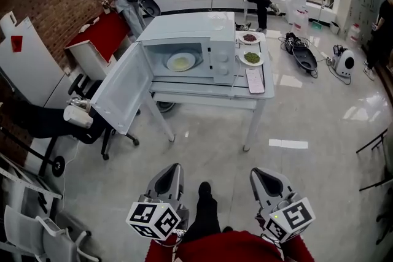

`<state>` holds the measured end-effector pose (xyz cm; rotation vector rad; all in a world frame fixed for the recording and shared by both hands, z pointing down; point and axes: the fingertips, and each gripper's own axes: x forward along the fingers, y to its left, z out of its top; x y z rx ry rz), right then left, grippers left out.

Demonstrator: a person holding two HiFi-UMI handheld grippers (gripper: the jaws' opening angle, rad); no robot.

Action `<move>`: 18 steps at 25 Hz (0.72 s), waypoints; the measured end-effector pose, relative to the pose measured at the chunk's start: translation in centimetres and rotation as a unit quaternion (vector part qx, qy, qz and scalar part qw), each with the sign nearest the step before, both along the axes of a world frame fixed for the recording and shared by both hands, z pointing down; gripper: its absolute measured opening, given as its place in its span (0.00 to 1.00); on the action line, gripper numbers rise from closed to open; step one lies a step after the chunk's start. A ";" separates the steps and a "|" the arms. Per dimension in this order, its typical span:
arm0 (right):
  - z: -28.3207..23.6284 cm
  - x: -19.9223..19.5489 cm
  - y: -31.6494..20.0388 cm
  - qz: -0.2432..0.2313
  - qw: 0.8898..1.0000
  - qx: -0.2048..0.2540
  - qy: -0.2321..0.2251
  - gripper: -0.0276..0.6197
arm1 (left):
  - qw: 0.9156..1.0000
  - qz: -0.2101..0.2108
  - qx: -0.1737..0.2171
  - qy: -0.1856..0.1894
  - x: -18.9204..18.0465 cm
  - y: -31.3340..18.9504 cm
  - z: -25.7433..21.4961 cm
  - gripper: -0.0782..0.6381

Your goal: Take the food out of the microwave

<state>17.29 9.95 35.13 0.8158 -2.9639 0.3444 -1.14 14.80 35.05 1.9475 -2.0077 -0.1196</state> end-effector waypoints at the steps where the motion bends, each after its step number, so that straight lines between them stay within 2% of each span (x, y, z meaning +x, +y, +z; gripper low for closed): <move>1: 0.1 -0.7 -0.6 -0.001 1.000 0.000 0.001 0.06 | 1.000 0.002 -0.001 0.000 -0.6 -0.7 0.1 0.12; 8: 0.4 -6.8 -5.9 -0.014 1.000 -0.007 0.008 0.06 | 1.000 0.012 -0.011 -0.005 -5.4 -6.5 0.8 0.12; 12: -0.2 -10.5 -8.9 -0.024 1.000 0.013 0.007 0.06 | 1.000 0.010 -0.013 0.008 -8.9 -9.7 0.7 0.12; 18: -0.1 -14.9 -13.7 -0.019 1.000 0.000 0.015 0.06 | 0.999 0.009 -0.021 0.030 -13.8 -14.9 1.6 0.12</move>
